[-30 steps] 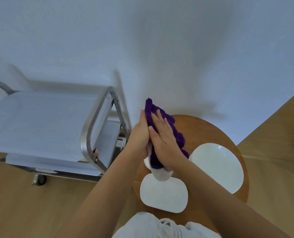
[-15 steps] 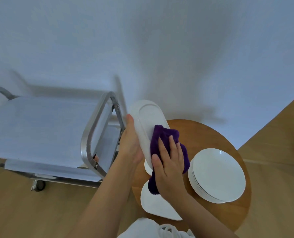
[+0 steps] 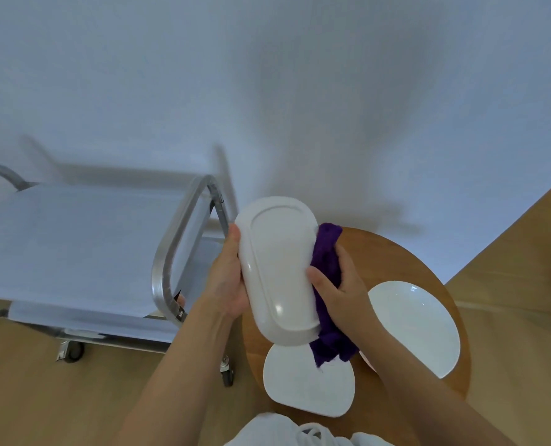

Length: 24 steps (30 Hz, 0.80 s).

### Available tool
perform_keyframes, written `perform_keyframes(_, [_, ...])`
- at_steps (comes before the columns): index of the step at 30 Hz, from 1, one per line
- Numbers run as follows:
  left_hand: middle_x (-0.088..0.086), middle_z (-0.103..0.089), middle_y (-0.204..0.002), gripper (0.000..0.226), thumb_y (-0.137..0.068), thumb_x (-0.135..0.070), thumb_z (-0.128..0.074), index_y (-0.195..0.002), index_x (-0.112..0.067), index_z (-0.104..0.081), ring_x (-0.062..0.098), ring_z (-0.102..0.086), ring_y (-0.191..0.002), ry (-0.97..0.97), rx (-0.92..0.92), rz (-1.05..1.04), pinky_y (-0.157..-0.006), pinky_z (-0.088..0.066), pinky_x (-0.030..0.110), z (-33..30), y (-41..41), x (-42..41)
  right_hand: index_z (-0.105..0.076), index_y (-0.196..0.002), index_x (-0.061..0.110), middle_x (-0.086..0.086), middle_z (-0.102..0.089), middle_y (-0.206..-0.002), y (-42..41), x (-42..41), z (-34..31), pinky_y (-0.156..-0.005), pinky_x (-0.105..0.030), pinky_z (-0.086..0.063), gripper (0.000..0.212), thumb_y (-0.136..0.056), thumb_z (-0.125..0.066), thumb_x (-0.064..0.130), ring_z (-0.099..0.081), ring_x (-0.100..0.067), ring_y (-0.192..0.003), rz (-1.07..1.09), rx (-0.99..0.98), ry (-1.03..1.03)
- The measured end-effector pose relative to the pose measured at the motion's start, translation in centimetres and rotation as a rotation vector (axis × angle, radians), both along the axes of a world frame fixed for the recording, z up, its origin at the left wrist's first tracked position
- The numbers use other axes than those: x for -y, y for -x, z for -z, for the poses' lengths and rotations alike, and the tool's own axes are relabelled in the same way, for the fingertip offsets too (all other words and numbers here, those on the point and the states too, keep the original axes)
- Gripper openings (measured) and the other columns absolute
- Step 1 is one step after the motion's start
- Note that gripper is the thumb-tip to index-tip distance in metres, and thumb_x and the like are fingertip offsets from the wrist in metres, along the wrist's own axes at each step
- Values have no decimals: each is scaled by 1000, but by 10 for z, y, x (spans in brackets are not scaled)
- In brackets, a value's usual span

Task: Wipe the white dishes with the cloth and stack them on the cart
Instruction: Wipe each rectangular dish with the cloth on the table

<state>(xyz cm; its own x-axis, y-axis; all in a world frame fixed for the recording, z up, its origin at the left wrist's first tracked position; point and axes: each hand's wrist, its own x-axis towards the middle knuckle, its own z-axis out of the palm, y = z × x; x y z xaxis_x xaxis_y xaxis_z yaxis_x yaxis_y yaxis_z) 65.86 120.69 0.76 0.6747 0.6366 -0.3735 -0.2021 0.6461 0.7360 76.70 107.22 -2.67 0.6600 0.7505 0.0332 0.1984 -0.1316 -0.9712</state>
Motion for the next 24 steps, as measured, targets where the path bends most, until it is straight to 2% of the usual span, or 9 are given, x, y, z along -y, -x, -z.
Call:
perform_keyframes(3, [13, -73, -106, 52, -92, -54, -43, -113, -14, -67, 27, -71, -93, -49, -102, 108, -66, -60, 38, -5, 2, 1, -31, -120, 47, 29, -52, -106, 0, -5, -1, -71, -5, -46, 40, -91, -56, 34, -53, 13, -96, 18, 13, 6])
perform_keyframes(7, [14, -72, -107, 63, -80, -60, -50, -117, -13, -65, 28, -71, -95, -53, -168, 204, -70, -59, 39, -5, 1, 8, -33, -117, 48, 24, -54, -104, -5, -10, -2, -78, -16, -46, 34, -91, -53, 40, -56, 3, -96, 93, 15, -11])
perform_keyframes(9, [14, -72, -106, 60, -81, -60, -49, -115, -14, -66, 29, -71, -94, -42, -183, 215, -70, -58, 40, -4, 1, 9, -38, -121, 42, 24, -55, -103, -8, -9, -4, -70, -13, -46, 37, -89, -55, 44, -57, 4, -92, 112, -32, -12])
perform_keyframes(12, [14, -73, -106, 59, -77, -58, -54, -114, -14, -67, 28, -72, -92, -25, -209, 216, -70, -59, 39, 0, 3, 6, -52, -101, 37, 20, -63, -87, -15, -8, -9, -54, -11, -47, 22, -83, -61, 47, -61, 5, -76, 160, -174, -14])
perform_keyframes(17, [12, -67, -120, 55, -94, -56, -42, -127, -15, -59, 29, -64, -109, -103, -366, 199, -93, -51, 45, 5, -1, 6, -61, -83, 25, 10, -68, -69, -24, -6, -19, -49, -16, -48, 20, -81, -64, 45, -63, -4, -57, 138, -379, -82])
perform_keyframes(19, [7, -56, -133, 51, -96, -56, -38, -131, -22, -53, 28, -56, -116, -274, -579, 139, -100, -44, 46, 5, -8, 13, -57, -83, 30, 13, -66, -70, -20, -7, -22, -50, -11, -46, 12, -84, -63, 40, -61, 0, -61, 129, -187, -77])
perform_keyframes(20, [5, -54, -132, 46, -95, -60, -36, -124, -28, -53, 24, -56, -110, -313, -607, 140, -95, -45, 45, 3, -9, 17, -54, -83, 32, 14, -64, -69, -17, -7, -23, -52, -8, -44, 10, -85, -62, 37, -60, 2, -65, 121, -58, -64])
perform_keyframes(22, [7, -51, -133, 59, -84, -74, -38, -118, -29, -54, 23, -57, -103, -129, -533, 210, -82, -52, 45, -1, -12, 19, -49, -83, 31, 18, -56, -67, -10, -7, -22, -55, -4, -41, 15, -86, -64, 33, -57, 0, -63, 108, 226, -30])
perform_keyframes(24, [19, -50, -135, 96, -66, -84, -49, -133, -15, -47, 41, -56, -113, 177, -387, 276, -80, -51, 56, 2, -13, 14, -53, -86, 25, 22, -50, -65, 0, -5, -18, -48, -5, -36, 15, -85, -66, 31, -50, 1, -54, 62, 540, -12])
